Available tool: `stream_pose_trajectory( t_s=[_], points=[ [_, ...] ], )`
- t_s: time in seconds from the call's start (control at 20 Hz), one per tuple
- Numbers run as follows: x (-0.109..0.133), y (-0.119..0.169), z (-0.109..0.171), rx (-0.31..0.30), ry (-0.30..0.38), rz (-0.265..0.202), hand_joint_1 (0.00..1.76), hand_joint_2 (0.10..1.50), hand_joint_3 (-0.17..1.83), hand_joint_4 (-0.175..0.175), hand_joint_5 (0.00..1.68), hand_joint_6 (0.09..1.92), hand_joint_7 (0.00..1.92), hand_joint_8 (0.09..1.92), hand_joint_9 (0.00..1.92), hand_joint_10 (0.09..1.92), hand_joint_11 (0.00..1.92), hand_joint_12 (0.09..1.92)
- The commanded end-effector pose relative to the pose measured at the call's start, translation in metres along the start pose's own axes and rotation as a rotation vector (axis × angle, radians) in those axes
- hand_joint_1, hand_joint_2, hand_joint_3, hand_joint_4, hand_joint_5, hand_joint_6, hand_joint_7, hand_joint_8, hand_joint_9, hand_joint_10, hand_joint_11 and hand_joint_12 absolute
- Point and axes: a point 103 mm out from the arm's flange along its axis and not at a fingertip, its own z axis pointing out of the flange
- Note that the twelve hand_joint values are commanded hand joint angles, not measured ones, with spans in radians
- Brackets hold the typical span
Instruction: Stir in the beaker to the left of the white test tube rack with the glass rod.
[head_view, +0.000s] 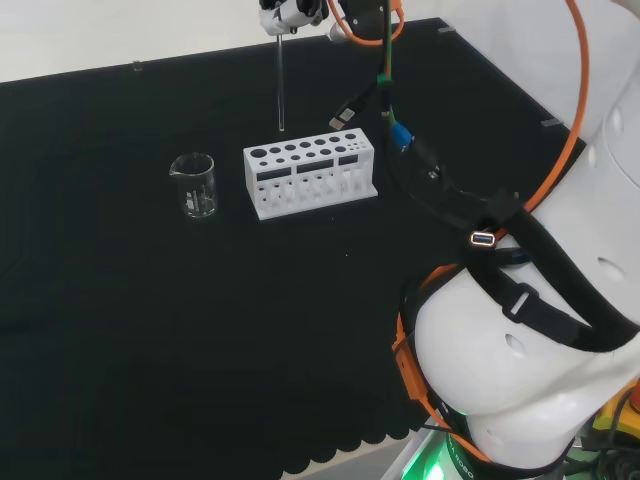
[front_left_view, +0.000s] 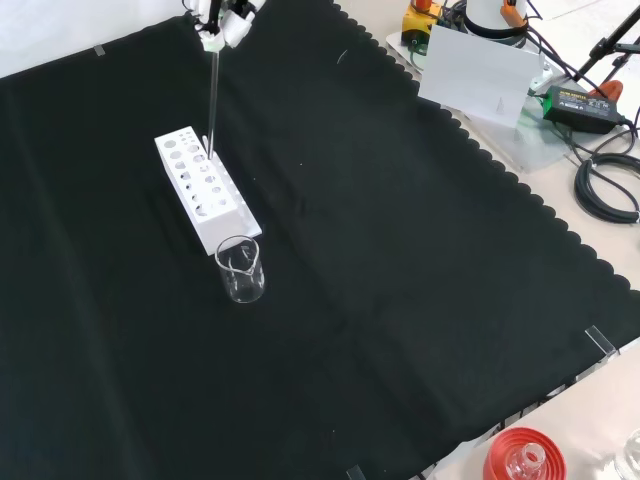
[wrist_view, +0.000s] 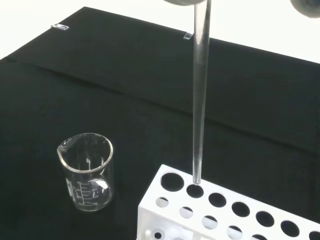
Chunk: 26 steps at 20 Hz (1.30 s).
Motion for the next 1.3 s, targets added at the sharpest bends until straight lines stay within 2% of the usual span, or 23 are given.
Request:
stream_pose_trajectory(
  t_s=[0.05, 0.2, 0.55, 1.0, 1.3],
  points=[
    [0.002, -0.009, -0.004, -0.004, 0.000, -0.001, 1.33, 1.05, -0.17, -0.175, 1.30, 0.33, 1.40, 0.52, 1.78, 0.31, 1.66, 0.45],
    [0.011, -0.010, -0.008, 0.014, -0.020, 0.004, 1.33, 1.05, -0.17, -0.175, 1.30, 0.33, 1.40, 0.52, 1.79, 0.30, 1.66, 0.45],
    [0.018, 0.000, -0.006, -0.026, 0.046, -0.031, 1.33, 1.05, -0.17, -0.175, 1.30, 0.32, 1.40, 0.52, 1.79, 0.30, 1.66, 0.45],
    [0.067, 0.038, 0.002, -0.001, 0.056, -0.134, 1.33, 1.05, -0.17, -0.175, 1.30, 0.32, 1.41, 0.52, 1.79, 0.29, 1.67, 0.45],
    [0.085, 0.057, 0.012, 0.015, 0.061, -0.182, 1.33, 1.05, -0.17, -0.175, 1.30, 0.32, 1.41, 0.52, 1.79, 0.29, 1.67, 0.45]
  ],
)
